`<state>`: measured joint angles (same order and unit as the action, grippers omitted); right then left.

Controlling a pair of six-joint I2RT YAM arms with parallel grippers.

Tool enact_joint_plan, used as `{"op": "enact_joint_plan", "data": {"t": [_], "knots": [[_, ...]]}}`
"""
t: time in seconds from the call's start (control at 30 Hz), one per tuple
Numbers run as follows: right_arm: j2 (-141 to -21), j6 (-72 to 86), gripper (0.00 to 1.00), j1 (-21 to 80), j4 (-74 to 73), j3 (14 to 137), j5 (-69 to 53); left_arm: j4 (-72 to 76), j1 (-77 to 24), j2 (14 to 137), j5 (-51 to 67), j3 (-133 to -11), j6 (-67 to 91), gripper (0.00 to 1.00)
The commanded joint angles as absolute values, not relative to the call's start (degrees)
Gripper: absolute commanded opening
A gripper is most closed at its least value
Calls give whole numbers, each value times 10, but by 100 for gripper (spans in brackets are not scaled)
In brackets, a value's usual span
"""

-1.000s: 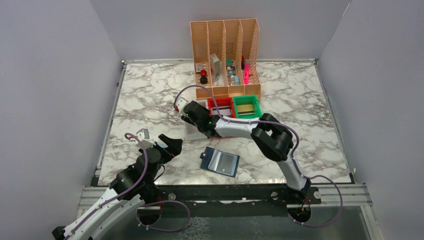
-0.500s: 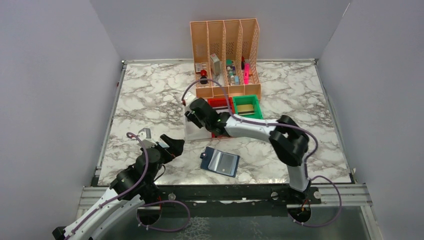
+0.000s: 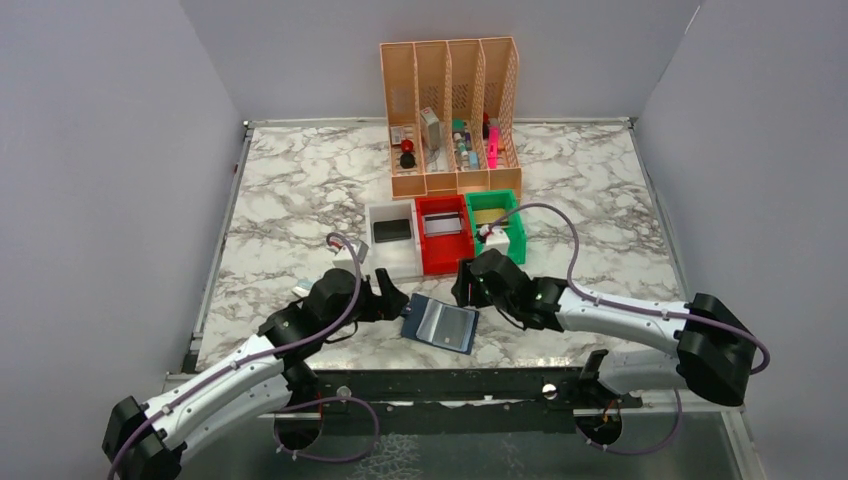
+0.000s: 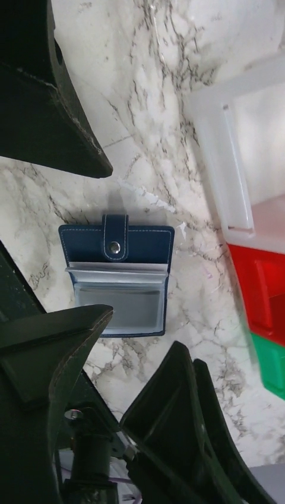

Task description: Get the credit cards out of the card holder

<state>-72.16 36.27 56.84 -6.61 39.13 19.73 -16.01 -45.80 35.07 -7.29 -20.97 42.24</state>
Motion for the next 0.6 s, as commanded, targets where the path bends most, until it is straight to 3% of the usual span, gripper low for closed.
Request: {"op": "enact_joint_plan", "data": {"t": [0.0, 0.17, 0.33, 0.57], "knots": [[-679, 505, 58, 569, -98, 352, 180, -93, -476, 384, 5, -241, 377, 78], [-662, 564, 54, 568, -49, 293, 152, -59, -528, 434, 17, -256, 373, 68], [-672, 571, 50, 568, -12, 275, 100, -64, -597, 504, -41, -282, 363, 68], [-690, 570, 46, 569, 13, 258, 56, -94, -609, 560, -95, -287, 366, 68]]}}
